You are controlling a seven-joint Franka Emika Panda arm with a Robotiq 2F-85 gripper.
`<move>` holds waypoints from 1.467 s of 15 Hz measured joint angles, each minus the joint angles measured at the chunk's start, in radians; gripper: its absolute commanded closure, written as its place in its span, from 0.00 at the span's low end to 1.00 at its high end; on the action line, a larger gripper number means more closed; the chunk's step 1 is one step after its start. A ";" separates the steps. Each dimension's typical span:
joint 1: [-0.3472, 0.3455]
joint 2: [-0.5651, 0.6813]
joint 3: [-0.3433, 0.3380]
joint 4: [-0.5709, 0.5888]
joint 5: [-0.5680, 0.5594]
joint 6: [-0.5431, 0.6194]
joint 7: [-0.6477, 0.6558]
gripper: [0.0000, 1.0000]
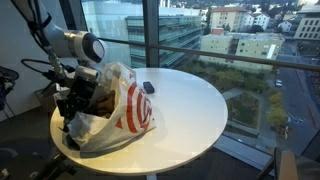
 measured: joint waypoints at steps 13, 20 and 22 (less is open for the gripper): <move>-0.002 -0.302 0.007 0.132 -0.124 -0.324 0.276 1.00; -0.002 -0.466 0.076 0.149 -0.232 -0.345 0.549 1.00; -0.002 -0.504 0.091 0.149 -0.259 -0.344 0.606 1.00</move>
